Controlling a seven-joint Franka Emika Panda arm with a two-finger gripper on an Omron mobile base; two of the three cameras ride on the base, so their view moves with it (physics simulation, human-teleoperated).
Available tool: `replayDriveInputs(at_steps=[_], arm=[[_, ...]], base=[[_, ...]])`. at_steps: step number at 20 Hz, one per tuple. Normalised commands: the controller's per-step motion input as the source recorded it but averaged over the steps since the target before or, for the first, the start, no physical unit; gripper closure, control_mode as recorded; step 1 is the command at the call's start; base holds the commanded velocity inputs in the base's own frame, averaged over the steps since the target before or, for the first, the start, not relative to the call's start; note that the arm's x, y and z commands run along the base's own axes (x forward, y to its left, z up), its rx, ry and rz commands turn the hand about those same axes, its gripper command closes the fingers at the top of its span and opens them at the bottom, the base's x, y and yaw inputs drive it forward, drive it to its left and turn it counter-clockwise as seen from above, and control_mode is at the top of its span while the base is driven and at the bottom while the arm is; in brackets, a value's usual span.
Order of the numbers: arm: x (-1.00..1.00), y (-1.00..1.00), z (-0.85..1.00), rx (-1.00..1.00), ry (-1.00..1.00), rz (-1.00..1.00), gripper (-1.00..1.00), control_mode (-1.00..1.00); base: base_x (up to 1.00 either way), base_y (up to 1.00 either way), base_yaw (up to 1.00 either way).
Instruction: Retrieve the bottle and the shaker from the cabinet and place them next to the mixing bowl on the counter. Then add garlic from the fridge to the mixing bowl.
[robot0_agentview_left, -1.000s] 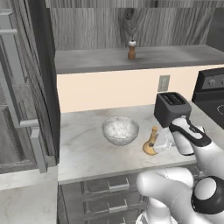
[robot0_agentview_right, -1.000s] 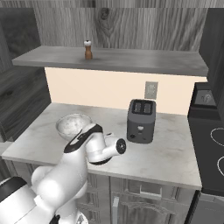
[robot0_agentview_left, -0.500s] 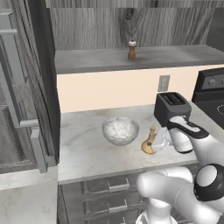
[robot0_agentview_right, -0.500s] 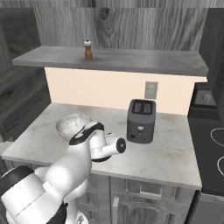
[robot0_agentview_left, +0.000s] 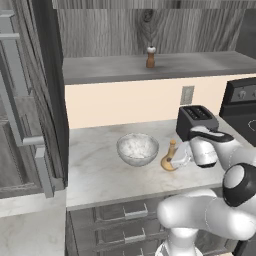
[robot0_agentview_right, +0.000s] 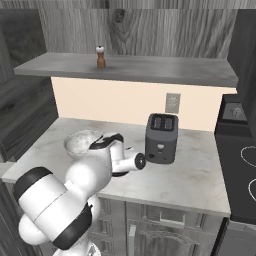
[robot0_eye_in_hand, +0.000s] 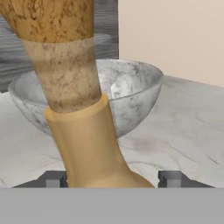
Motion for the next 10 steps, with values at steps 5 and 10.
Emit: replayDriveInputs(at_steps=[5,10], arm=[[0.23,-0.14,0.00,0.00,0.00,0.00,1.00,-1.00],[0.07,-0.03,-0.14,0.00,0.00,0.00,1.00,-1.00]], base=[[0.00,0.00,0.00],[0.00,0.00,0.00]])
